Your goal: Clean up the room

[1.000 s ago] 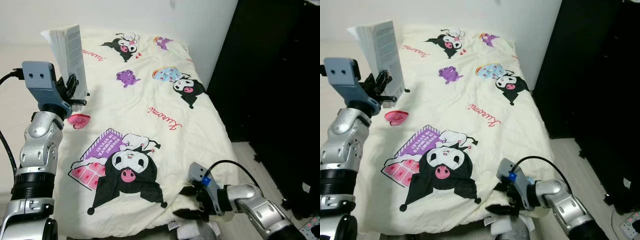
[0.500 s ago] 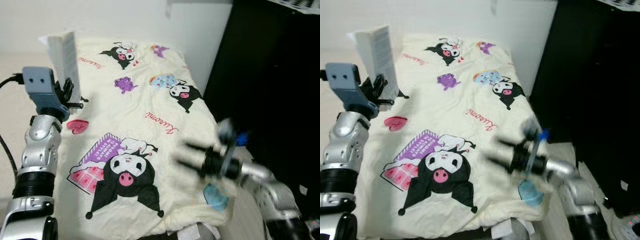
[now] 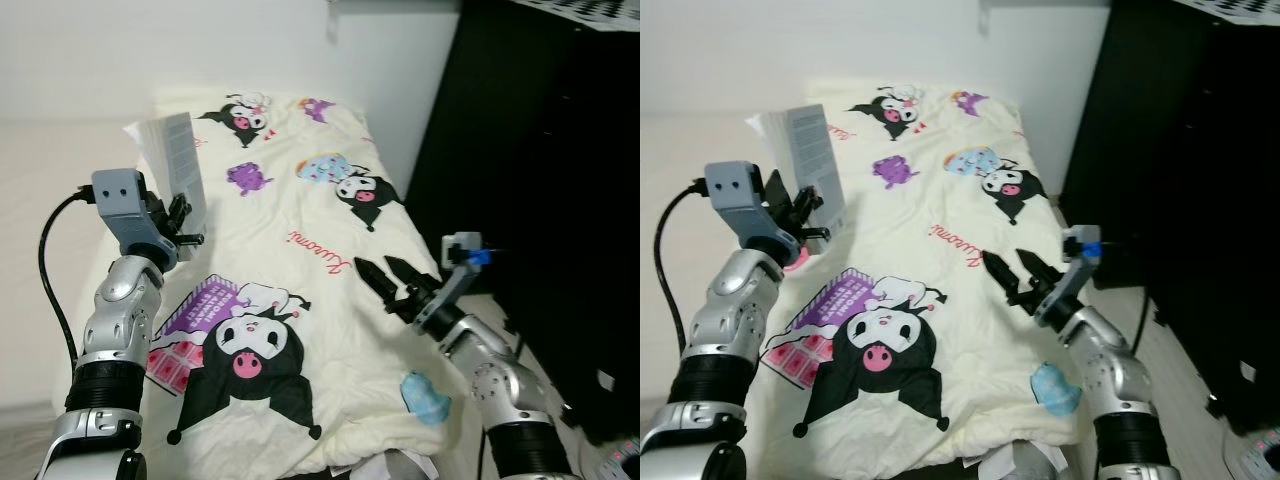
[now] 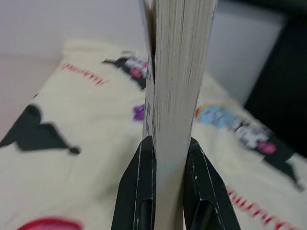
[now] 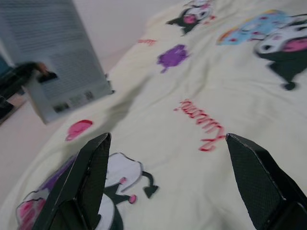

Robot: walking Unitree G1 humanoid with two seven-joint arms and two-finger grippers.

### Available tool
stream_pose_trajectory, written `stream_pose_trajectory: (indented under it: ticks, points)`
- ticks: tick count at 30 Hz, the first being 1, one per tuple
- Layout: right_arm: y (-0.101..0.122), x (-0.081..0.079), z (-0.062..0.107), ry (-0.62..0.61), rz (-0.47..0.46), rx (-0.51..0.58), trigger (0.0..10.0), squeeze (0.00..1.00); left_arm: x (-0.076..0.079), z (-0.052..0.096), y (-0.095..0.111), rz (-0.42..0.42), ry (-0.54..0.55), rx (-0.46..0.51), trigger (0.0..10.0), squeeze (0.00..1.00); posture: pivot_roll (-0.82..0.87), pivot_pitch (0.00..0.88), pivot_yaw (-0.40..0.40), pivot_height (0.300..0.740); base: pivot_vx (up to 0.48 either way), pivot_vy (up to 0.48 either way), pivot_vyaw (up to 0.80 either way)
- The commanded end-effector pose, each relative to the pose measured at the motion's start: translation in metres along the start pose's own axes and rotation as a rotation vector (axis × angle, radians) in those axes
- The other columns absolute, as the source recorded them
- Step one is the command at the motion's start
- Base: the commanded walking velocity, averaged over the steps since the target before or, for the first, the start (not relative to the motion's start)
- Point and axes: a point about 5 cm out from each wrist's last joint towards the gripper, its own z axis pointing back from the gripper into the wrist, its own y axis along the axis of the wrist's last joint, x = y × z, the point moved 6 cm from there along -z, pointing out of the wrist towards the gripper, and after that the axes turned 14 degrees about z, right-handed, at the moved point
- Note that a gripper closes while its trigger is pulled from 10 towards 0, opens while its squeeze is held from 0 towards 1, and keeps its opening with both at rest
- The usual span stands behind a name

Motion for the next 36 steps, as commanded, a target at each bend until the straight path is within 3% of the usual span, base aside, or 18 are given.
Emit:
stream_pose_trajectory:
  ticks: [1, 5, 6, 9, 11, 12, 13, 14, 16, 18, 20, 25, 30, 33, 36]
  points:
    - [-0.002, -0.003, -0.005, 0.003, 0.003, -0.011, 10.0, 0.00, -0.001, -0.002, 0.014, 0.009, -0.013, 0.059, 10.0, 0.00, -0.07, 0.000, -0.077, 0.552, 0.000, 0.000, 0.00]
    - [-0.022, 0.000, -0.005, -0.031, -0.001, -0.062, 10.0, 0.00, -0.021, 0.010, -0.019, -0.027, 0.039, -0.039, 10.0, 0.00, -0.07, 0.000, -0.081, 0.571, 0.000, 0.000, 0.00]
    - [-0.022, 0.000, -0.005, -0.031, -0.001, -0.062, 10.0, 0.00, -0.021, 0.010, -0.019, -0.027, 0.039, -0.039, 10.0, 0.00, -0.07, 0.000, -0.081, 0.571, 0.000, 0.000, 0.00]
    - [-0.048, 0.011, 0.005, -0.088, 0.013, -0.143, 10.0, 0.00, -0.046, 0.029, -0.054, -0.001, 0.116, -0.140, 10.0, 0.00, -0.06, 0.000, -0.082, 0.586, 0.000, 0.000, 0.00]
    - [-0.048, 0.011, 0.005, -0.088, 0.013, -0.143, 10.0, 0.00, -0.046, 0.029, -0.054, -0.001, 0.116, -0.140, 10.0, 0.00, -0.06, 0.000, -0.082, 0.586, 0.000, 0.000, 0.00]
    - [-0.057, 0.014, 0.010, -0.099, 0.014, -0.167, 10.0, 0.00, -0.057, 0.038, -0.067, 0.001, 0.154, -0.182, 10.0, 0.00, -0.06, 0.000, -0.083, 0.590, 0.000, 0.000, 0.00]
    - [-0.057, 0.014, 0.010, -0.099, 0.014, -0.167, 10.0, 0.00, -0.057, 0.038, -0.067, 0.001, 0.154, -0.182, 10.0, 0.00, -0.06, 0.000, -0.083, 0.590, 0.000, 0.000, 0.00]
    - [-0.063, 0.016, 0.015, -0.108, 0.012, -0.184, 10.0, 0.00, -0.069, 0.050, -0.082, 0.010, 0.199, -0.229, 10.0, 0.00, -0.07, 0.000, -0.082, 0.595, 0.000, 0.000, 0.00]
    - [-0.063, 0.016, 0.015, -0.108, 0.012, -0.184, 10.0, 0.00, -0.069, 0.050, -0.082, 0.010, 0.199, -0.229, 10.0, 0.00, -0.07, 0.000, -0.082, 0.595, 0.000, 0.000, 0.00]
    - [-0.082, 0.023, 0.026, -0.141, 0.015, -0.243, 10.0, 0.00, -0.095, 0.078, -0.111, 0.054, 0.307, -0.313, 10.0, 0.00, -0.07, 0.000, -0.081, 0.610, 0.000, 0.000, 0.00]
    - [-0.082, 0.023, 0.026, -0.141, 0.015, -0.243, 10.0, 0.00, -0.095, 0.078, -0.111, 0.054, 0.307, -0.313, 10.0, 0.00, -0.07, 0.000, -0.081, 0.610, 0.000, 0.000, 0.00]
    - [-0.105, 0.031, 0.038, -0.179, 0.013, -0.306, 10.0, 0.00, -0.117, 0.104, -0.129, 0.051, 0.391, -0.375, 10.0, 0.00, -0.07, 0.000, -0.086, 0.629, 0.000, 0.000, 0.00]
    - [-0.113, 0.033, 0.046, -0.186, 0.007, -0.328, 10.0, 0.00, -0.117, 0.108, -0.129, 0.120, 0.378, -0.350, 10.0, 0.00, -0.06, 0.000, -0.089, 0.644, -0.308, 0.000, 0.00]
    - [-0.116, 0.033, 0.048, -0.188, 0.003, -0.334, 10.0, 0.00, -0.107, 0.098, -0.119, 0.158, 0.318, -0.295, 10.0, 0.00, -0.06, 0.000, -0.091, 0.653, -0.480, 0.000, 0.00]
    - [-0.118, 0.031, 0.047, -0.183, 0.004, -0.337, 10.0, 0.00, -0.088, 0.080, -0.105, 0.205, 0.208, -0.221, 10.0, 0.00, -0.06, 0.000, -0.088, 0.668, -0.270, 0.000, 0.00]
